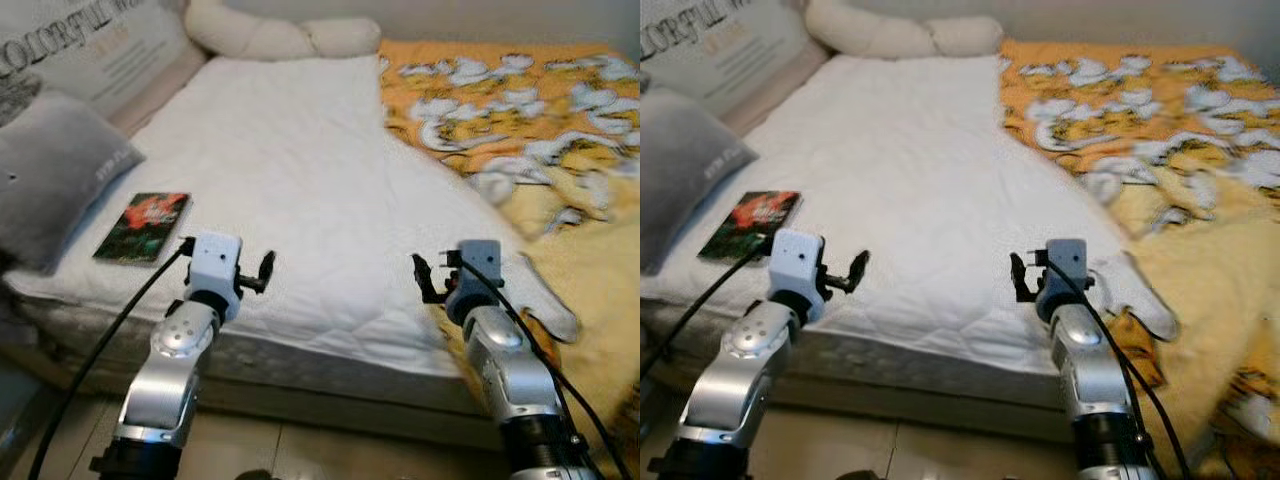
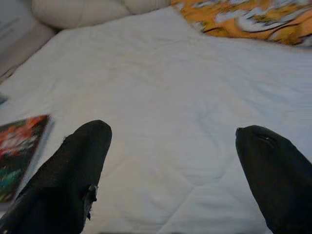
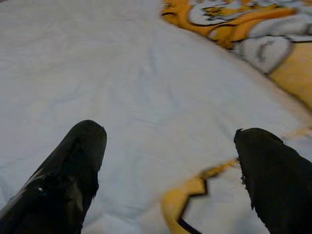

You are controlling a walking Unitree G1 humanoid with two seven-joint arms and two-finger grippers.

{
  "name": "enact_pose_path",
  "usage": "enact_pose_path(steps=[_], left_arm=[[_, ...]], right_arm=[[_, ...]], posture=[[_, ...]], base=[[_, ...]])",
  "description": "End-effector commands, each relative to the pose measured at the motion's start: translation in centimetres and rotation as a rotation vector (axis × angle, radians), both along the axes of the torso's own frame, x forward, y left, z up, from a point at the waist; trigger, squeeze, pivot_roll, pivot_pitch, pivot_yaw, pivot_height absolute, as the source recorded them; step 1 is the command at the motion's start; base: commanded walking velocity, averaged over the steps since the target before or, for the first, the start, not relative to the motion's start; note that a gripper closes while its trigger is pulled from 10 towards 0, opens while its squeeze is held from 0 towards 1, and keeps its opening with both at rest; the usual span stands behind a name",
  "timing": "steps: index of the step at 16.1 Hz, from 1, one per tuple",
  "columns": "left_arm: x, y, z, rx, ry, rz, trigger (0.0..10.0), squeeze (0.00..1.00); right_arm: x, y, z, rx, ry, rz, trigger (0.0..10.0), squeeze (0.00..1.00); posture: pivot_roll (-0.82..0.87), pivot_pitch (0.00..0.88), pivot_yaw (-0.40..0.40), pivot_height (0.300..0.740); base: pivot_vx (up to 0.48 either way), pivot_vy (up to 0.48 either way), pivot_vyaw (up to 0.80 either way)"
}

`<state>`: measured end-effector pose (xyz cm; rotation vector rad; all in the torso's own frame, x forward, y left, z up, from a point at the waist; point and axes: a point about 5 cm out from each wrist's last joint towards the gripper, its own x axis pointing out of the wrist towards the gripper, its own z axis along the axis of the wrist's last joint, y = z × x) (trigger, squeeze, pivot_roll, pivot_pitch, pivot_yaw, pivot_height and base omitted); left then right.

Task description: Clean up the room

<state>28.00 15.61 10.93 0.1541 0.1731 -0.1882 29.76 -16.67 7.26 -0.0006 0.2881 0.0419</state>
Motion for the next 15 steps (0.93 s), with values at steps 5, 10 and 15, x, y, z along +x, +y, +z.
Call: enact_pose_path(steps=[5, 10, 15], left_arm=[[0.21, 0.37, 0.41, 0.009, -0.016, 0.007, 10.0, 0.05], [0.31, 0.58, 0.36, 0.012, -0.014, 0.022, 10.0, 0.06], [-0.04, 0.11, -0.02, 0.044, 0.018, -0.058, 10.0, 0.03]], right_arm=[[0.1, 0.63, 0.07, -0.015, 0.003, 0.031, 10.0, 0.0], [0.06, 0.92, 0.13, -0.01, 0.002, 0.063, 10.0, 0.0], [0.27, 1.4, 0.24, -0.022, 0.035, 0.175, 10.0, 0.0]], posture=[[-0.02, 0.0, 0.045, 0.74], [-0.02, 0.0, 0.045, 0.74], [-0.02, 0.0, 0.043, 0.74]], base=[[0.335, 0.0, -0.25], [0.346, 0.0, 0.0], [0.134, 0.0, 0.0]])
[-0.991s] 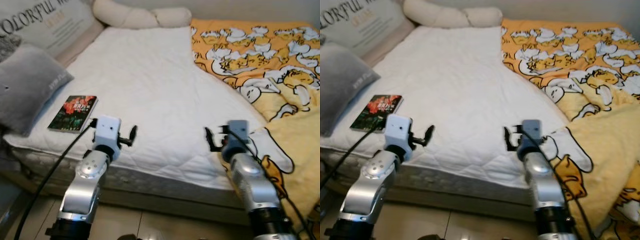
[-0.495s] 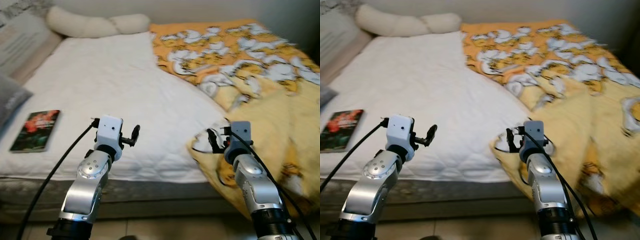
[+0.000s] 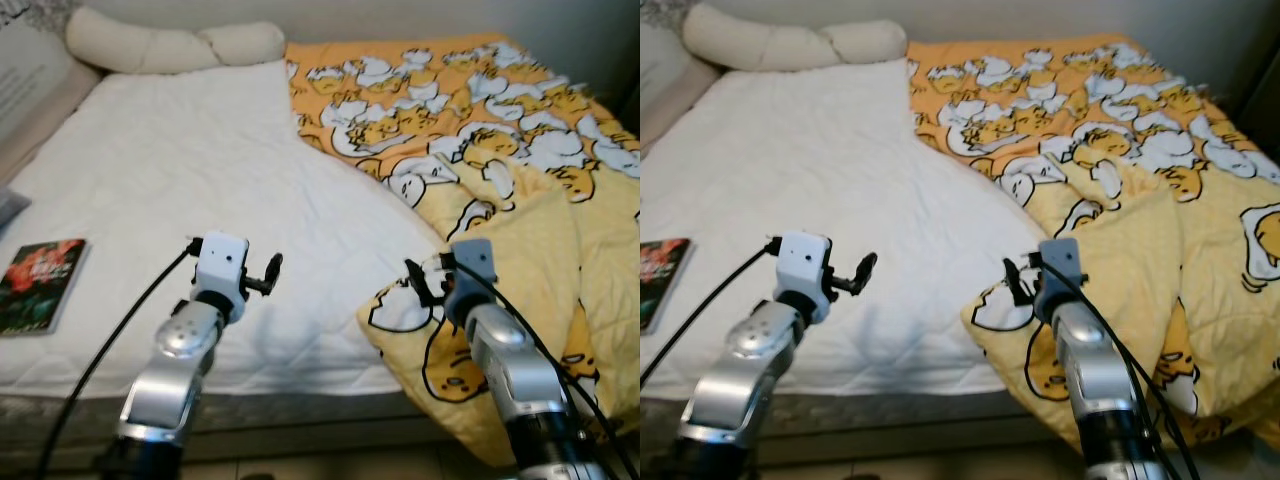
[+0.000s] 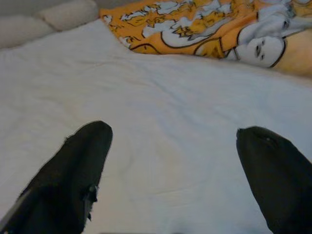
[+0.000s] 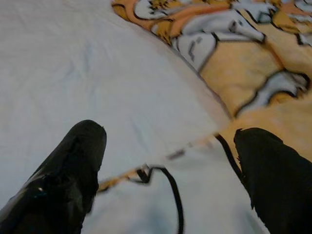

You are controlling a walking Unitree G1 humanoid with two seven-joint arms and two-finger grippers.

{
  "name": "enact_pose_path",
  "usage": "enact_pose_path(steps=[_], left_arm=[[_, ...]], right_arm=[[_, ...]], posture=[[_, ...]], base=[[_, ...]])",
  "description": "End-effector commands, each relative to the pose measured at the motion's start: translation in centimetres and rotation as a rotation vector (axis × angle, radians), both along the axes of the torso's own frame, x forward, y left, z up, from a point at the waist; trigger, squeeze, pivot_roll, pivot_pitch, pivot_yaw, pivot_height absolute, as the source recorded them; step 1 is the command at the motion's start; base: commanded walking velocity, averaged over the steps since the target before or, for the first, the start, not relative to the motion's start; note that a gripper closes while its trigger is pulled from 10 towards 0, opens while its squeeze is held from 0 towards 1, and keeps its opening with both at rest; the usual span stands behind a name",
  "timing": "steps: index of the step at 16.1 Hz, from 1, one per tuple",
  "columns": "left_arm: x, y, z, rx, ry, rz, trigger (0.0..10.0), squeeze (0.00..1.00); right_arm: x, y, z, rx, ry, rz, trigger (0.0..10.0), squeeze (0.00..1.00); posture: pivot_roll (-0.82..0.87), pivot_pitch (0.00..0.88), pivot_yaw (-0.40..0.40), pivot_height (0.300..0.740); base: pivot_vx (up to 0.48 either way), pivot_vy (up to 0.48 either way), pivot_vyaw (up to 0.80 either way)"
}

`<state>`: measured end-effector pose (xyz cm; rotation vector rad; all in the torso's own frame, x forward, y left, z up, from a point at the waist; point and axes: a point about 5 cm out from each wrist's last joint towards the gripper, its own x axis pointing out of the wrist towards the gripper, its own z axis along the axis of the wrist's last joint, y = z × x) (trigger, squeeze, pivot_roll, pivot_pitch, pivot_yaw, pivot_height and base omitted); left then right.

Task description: Clean up the room

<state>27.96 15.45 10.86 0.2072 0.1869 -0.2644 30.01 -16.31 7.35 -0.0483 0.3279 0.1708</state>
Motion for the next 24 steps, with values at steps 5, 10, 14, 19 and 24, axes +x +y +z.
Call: enact_pose_path(steps=[5, 10, 14, 19, 24], left_arm=[[-1.7, 0.4, -0.4, 0.147, 0.111, -0.27, 10.0, 0.03], [-2.7, 1.3, -0.1, 0.211, 0.198, -0.419, 10.0, 0.03], [-3.5, 1.7, 0.5, 0.25, 0.225, -0.477, 10.0, 0.02], [-5.0, 1.8, 1.0, 0.251, 0.277, -0.543, 10.0, 0.03], [-5.5, 1.4, 1.0, 0.231, 0.319, -0.596, 10.0, 0.03]], right_arm=[[1.8, 1.8, -3.1, -0.012, 0.279, 0.081, 10.0, 1.0], [2.3, 2.4, -5.1, -0.181, 0.399, 0.064, 10.0, 1.0], [1.8, 2.1, -6.2, -0.194, 0.466, 0.007, 10.0, 0.0], [1.6, 1.3, -6.5, -0.171, 0.47, -0.055, 0.0, 0.0], [1.5, 1.1, -6.6, -0.158, 0.464, -0.046, 0.0, 0.0]], posture=[[0.02, 0.0, 0.039, 0.74], [0.07, 0.0, 0.047, 0.74], [0.11, 0.0, 0.066, 0.74], [0.15, 0.007, 0.063, 0.74], [0.15, 0.0, 0.057, 0.74]], base=[[0.0, 0.0, 0.0], [0.0, 0.0, 0.0], [0.0, 0.0, 0.0], [0.0, 0.0, 0.0], [0.0, 0.0, 0.0]])
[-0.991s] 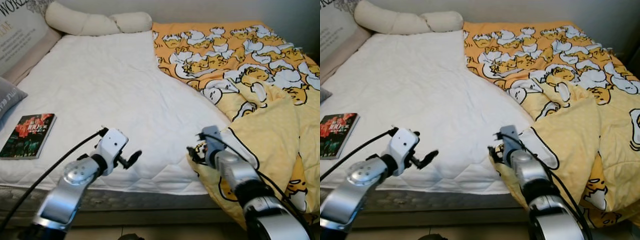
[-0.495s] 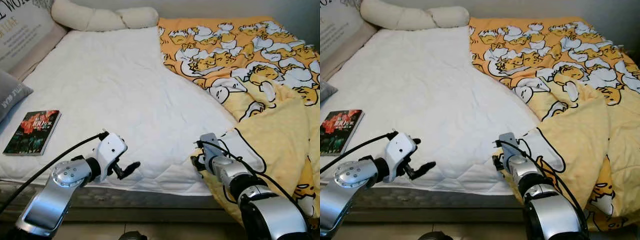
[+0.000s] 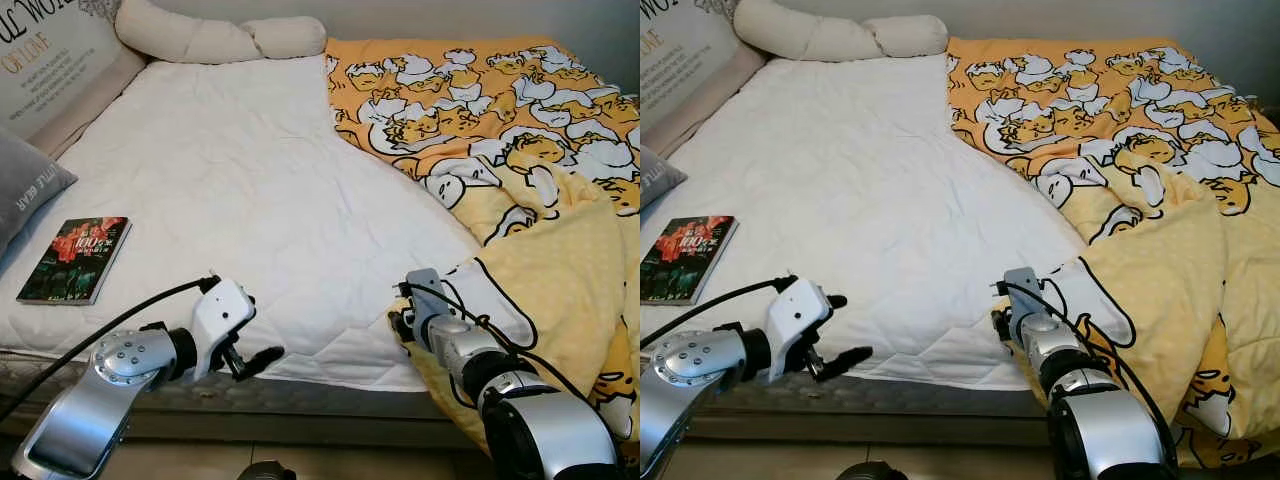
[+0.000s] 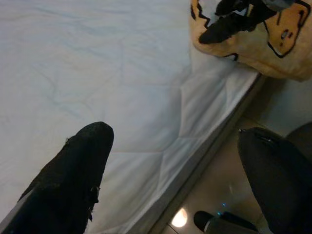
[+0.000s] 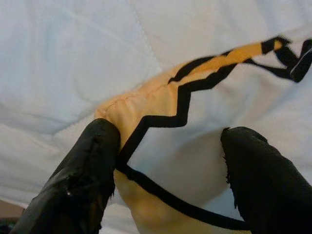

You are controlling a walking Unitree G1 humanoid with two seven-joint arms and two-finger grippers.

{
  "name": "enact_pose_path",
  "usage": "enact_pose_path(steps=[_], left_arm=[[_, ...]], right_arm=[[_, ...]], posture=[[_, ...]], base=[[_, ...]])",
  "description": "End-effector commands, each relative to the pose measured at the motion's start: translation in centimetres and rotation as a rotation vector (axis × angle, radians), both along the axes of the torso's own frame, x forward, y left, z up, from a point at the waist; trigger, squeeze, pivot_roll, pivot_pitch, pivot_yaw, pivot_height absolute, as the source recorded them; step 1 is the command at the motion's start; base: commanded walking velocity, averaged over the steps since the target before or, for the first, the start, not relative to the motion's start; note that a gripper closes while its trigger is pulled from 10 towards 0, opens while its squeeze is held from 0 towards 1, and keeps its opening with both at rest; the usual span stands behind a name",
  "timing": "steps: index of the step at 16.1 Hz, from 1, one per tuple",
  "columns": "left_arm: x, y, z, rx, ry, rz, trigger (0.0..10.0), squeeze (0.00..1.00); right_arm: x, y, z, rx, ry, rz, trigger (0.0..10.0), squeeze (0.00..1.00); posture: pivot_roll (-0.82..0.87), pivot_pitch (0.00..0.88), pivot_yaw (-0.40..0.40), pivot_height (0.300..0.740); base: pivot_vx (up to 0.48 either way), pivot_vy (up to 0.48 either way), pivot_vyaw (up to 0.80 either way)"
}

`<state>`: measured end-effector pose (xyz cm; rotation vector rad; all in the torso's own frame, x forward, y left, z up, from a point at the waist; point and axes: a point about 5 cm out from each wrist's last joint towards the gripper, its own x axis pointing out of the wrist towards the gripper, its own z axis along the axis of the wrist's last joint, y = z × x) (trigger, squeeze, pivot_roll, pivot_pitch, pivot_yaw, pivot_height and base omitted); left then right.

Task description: Clean up the room

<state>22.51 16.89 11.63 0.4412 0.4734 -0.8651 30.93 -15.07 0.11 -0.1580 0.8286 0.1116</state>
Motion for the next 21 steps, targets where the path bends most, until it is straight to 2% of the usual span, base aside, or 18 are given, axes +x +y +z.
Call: enact_pose_path(steps=[1, 16, 21], left_arm=[[0.0, 0.0, 0.2, 0.006, -0.001, -0.009, 10.0, 0.03], [-0.3, 0.3, 0.3, 0.012, 0.038, -0.025, 10.0, 0.03], [-0.1, 0.0, 0.3, 0.009, 0.04, -0.036, 10.0, 0.03]], right_arm=[[0.6, -0.2, 0.7, 0.001, -0.024, -0.003, 0.0, 0.0], [0.1, -0.3, 0.1, 0.054, -0.014, 0.016, 0.0, 0.0], [-0.5, -0.7, -0.3, 0.071, 0.011, 0.123, 0.0, 0.0]], posture=[[0.15, 0.0, 0.059, 0.74], [0.15, 0.0, 0.074, 0.74], [0.15, 0.0, 0.072, 0.74]], base=[[0.0, 0.0, 0.0], [0.0, 0.0, 0.0], [0.0, 0.0, 0.0]])
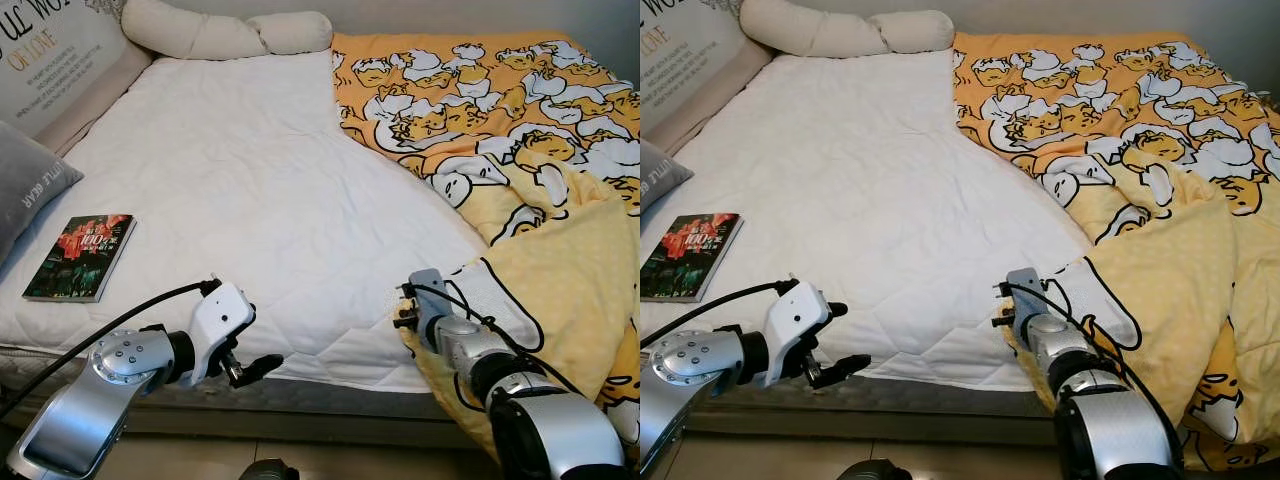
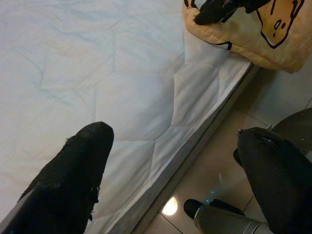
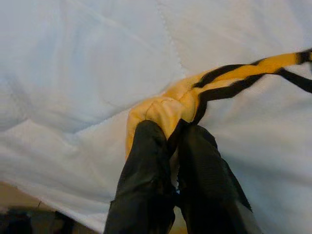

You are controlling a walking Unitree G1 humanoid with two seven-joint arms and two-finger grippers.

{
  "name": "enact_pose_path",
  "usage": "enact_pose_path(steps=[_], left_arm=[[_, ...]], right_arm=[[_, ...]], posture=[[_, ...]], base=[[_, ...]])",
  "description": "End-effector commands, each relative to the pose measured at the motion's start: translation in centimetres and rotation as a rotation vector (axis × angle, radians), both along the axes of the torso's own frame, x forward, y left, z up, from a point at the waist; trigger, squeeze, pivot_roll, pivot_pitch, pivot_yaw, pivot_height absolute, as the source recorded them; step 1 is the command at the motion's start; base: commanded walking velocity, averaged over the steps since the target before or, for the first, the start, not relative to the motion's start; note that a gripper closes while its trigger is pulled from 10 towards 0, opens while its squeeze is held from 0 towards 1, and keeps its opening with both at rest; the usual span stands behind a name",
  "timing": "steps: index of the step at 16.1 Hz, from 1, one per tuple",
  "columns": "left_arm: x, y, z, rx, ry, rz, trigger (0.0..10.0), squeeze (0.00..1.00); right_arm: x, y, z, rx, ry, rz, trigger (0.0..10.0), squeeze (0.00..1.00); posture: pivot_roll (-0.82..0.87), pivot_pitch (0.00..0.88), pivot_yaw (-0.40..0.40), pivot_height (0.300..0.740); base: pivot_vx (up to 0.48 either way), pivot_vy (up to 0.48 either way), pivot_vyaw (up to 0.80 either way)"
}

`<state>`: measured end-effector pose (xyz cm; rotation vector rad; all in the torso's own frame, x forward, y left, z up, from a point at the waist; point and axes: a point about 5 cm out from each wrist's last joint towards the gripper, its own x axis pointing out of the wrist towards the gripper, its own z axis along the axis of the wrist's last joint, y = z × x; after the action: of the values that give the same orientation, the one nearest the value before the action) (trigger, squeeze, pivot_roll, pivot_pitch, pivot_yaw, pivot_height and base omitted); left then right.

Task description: Clean up the room

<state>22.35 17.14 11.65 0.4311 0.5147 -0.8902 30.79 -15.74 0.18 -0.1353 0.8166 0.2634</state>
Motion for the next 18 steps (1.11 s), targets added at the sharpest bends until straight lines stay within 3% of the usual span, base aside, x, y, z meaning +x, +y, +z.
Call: enact_pose_path(steps=[1, 3, 6, 18], left_arm=[[0.0, -0.3, 0.3, 0.001, -0.007, -0.019, 10.0, 0.03], [-0.2, -0.2, 0.3, -0.004, -0.005, -0.009, 10.0, 0.03], [-0.3, -0.2, 0.1, -0.008, -0.002, -0.003, 10.0, 0.04], [-0.3, -0.2, 0.1, -0.008, -0.002, -0.003, 10.0, 0.04]], right_arm=[[-0.8, 0.2, -0.6, 0.033, 0.04, 0.073, 0.0, 0.0], [-2.1, 0.0, -1.4, 0.1, 0.117, 0.226, 0.0, 0.0], [-5.9, -2.4, -2.9, 0.201, 0.291, 0.496, 0.0, 0.0], [-5.9, -2.4, -2.9, 0.201, 0.291, 0.496, 0.0, 0.0]], posture=[[0.15, 0.0, 0.068, 0.74], [0.15, 0.0, 0.064, 0.74], [0.13, 0.0, 0.063, 0.74], [0.13, 0.0, 0.063, 0.74]], base=[[0.0, 0.0, 0.0], [0.0, 0.0, 0.0], [0.0, 0.0, 0.0], [0.0, 0.0, 0.0]])
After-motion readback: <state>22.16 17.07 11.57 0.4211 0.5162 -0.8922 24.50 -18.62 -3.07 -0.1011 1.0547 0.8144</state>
